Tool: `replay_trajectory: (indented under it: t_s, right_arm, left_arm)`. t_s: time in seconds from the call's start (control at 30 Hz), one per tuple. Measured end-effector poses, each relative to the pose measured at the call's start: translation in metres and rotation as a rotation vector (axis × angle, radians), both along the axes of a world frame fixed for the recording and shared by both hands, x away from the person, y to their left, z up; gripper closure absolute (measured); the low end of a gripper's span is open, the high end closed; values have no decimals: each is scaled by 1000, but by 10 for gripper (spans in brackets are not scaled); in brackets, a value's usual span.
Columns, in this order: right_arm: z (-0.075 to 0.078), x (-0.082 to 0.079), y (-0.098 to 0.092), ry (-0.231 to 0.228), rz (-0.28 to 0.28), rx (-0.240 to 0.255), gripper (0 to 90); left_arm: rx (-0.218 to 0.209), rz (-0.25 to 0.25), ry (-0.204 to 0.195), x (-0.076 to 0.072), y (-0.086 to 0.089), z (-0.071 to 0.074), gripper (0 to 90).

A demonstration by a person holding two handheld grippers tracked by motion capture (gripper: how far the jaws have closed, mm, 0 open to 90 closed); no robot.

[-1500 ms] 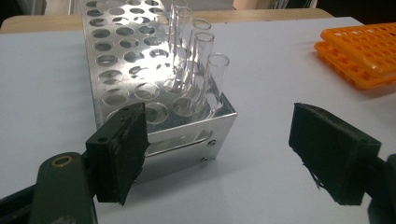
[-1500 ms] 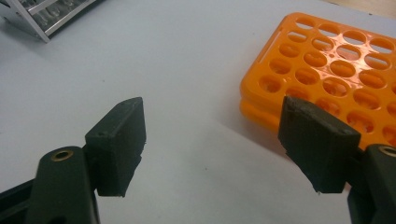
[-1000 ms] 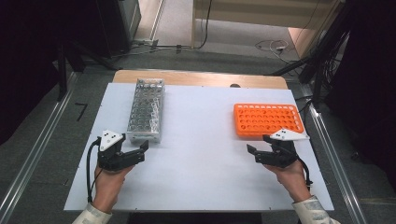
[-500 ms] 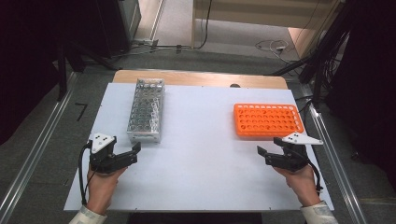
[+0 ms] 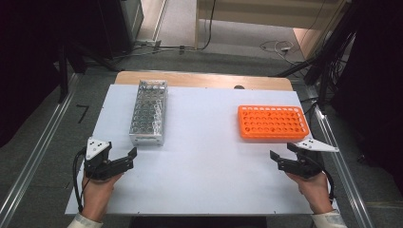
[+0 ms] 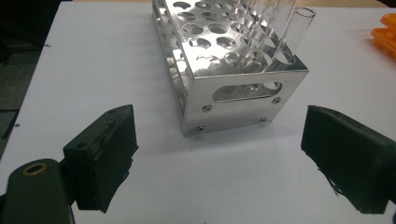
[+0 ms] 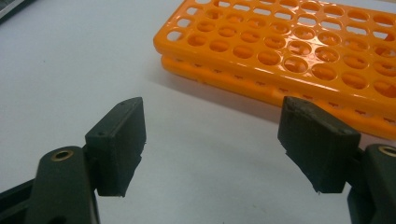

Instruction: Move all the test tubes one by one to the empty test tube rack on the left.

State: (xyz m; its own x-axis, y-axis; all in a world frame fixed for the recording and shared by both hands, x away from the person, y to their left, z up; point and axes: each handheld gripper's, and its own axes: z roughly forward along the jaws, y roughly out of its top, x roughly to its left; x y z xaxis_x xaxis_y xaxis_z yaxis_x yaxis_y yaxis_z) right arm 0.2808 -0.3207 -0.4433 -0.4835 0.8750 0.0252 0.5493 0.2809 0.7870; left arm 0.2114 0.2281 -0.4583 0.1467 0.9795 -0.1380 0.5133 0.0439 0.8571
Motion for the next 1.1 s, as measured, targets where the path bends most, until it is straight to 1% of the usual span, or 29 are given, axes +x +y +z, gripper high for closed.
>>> replay_trajectory:
  t_s: [0.2,0.43,0.67,0.77,0.83,0.9,0.93,1.0,1.03,1.1]
  right_arm:
    - [-1,-2,-5,4,-15,4,220]
    - [-3,-5,-16,1,-49,8,220]
    - [-5,-8,-35,3,-106,25,220]
    - [-7,-9,-43,6,-140,32,220]
    - [-8,-9,-49,6,-162,29,220]
    - [-10,-9,-54,8,-188,33,218]
    - [-12,-9,-58,9,-199,31,212]
    - [-15,-7,-64,16,-217,35,201]
    - [-18,-5,-66,24,-228,34,184]
    - [-24,-1,-68,55,-232,30,165]
  left_arm:
    - [-1,13,-2,-3,5,-2,105]
    - [-2,48,1,-6,12,-4,105]
    - [-16,70,18,-8,20,-8,105]
    - [-13,76,23,-8,22,-9,105]
    - [-16,83,23,-8,23,-10,105]
    - [-29,91,29,-7,24,-12,105]
    - [-40,94,41,-6,24,-15,107]
    - [-51,101,61,-4,25,-18,107]
    - [-44,107,65,-4,24,-19,107]
    - [-35,112,59,-4,25,-19,106]
